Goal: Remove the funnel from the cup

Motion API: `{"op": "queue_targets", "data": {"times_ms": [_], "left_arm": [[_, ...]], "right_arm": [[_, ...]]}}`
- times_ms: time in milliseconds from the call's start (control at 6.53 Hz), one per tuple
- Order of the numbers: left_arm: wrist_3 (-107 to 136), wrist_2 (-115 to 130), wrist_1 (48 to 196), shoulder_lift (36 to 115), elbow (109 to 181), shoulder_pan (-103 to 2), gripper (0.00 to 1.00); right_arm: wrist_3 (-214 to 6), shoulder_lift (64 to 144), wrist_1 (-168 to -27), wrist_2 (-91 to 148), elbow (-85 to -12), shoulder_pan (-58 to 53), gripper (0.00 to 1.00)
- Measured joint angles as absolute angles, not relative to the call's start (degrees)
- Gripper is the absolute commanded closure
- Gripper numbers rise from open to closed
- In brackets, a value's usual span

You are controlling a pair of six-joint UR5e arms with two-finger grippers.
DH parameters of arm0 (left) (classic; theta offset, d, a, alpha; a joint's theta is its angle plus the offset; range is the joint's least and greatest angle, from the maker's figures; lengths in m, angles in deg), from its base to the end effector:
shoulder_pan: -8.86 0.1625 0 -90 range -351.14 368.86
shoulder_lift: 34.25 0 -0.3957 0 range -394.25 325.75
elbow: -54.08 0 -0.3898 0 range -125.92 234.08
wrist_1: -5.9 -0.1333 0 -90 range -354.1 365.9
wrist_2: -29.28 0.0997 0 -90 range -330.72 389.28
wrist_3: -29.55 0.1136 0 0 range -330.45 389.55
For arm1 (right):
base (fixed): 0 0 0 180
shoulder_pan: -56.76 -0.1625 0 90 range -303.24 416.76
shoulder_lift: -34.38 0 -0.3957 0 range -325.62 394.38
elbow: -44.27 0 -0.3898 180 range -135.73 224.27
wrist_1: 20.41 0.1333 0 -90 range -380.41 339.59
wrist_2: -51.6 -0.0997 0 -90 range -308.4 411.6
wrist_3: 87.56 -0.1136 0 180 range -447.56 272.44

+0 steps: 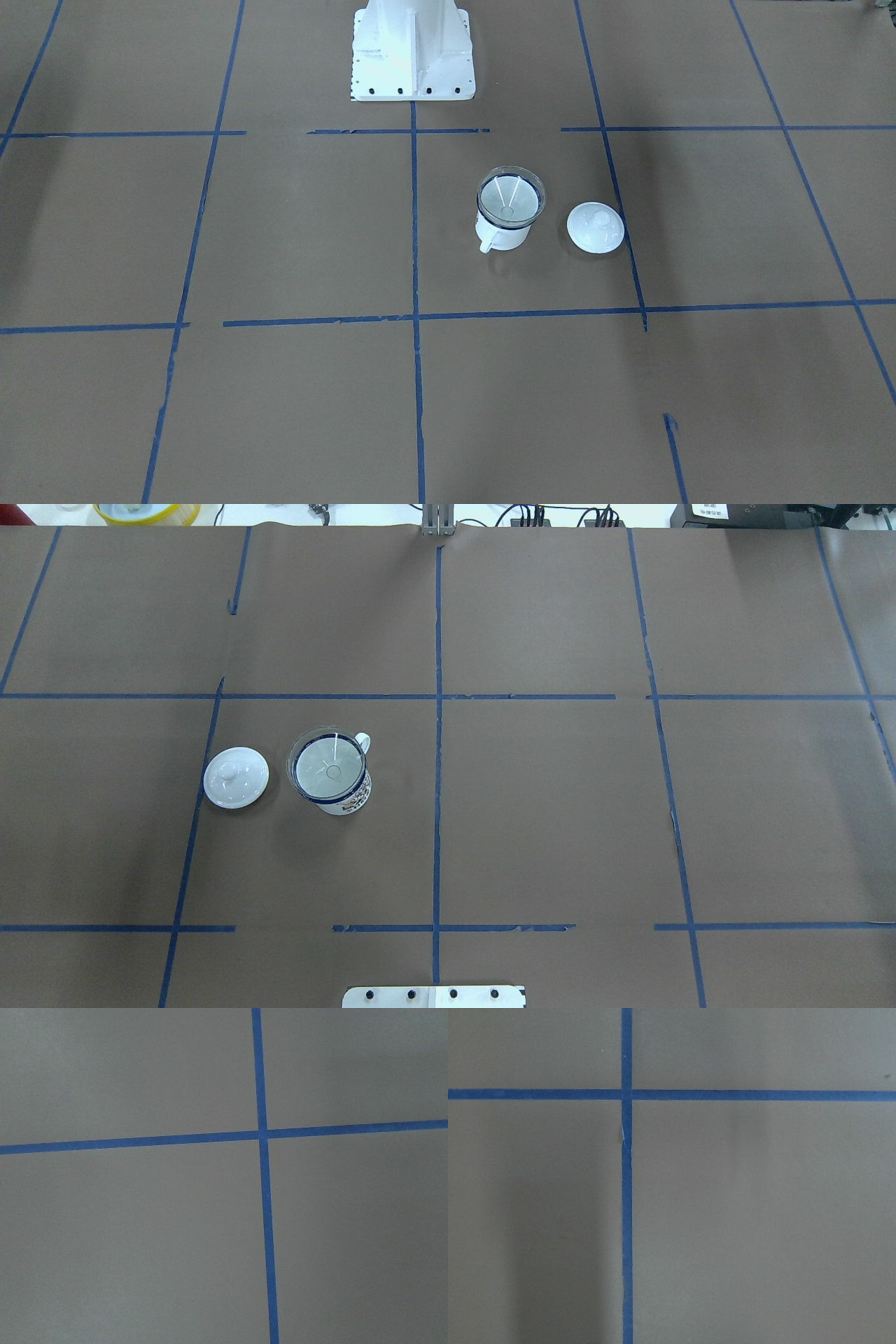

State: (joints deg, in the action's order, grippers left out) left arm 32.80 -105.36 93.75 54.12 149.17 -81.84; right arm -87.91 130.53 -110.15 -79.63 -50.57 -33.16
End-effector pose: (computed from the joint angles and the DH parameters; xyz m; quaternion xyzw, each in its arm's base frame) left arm -0.0593 -0.4787 0.6130 0.0237 0.3792 0.0249 0.9247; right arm 0.0578 -0.4455 0.6521 -0.0099 -0.3520 0.0054 0.9359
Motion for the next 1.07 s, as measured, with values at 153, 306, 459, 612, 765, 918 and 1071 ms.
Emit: {"op": "queue_targets", "data": {"times_ms": [153, 306, 459, 612, 765, 918, 1071], "left_arm": [[32.75, -105.36, 93.95, 54.15, 149.19, -81.84, 0.00], [32.63, -105.36, 94.27, 54.18, 149.19, -81.84, 0.00], [32.55, -105.35, 94.42, 54.27, 149.20, -81.87, 0.00], [32.47, -105.31, 94.47, 54.44, 149.21, -81.88, 0.00], [32.36, -105.27, 94.45, 54.70, 149.27, -81.86, 0.00], [32.22, -105.20, 94.30, 55.21, 149.40, -81.85, 0.00], [31.14, -105.12, 94.11, 56.09, 149.82, -81.85, 0.00]], "right_arm": [[-87.91, 130.52, -110.15, -79.62, -50.58, -33.15, 0.00], [-87.91, 130.48, -110.15, -79.63, -50.59, -33.16, 0.00], [-87.92, 130.48, -110.15, -79.63, -50.60, -33.16, 0.00], [-87.91, 130.50, -110.15, -79.62, -50.63, -33.16, 0.00], [-87.92, 130.52, -110.15, -79.63, -50.63, -33.15, 0.00], [-87.91, 130.53, -110.15, -79.62, -50.62, -33.16, 0.00], [-87.92, 130.53, -110.15, -79.63, -50.63, -33.16, 0.00]]}}
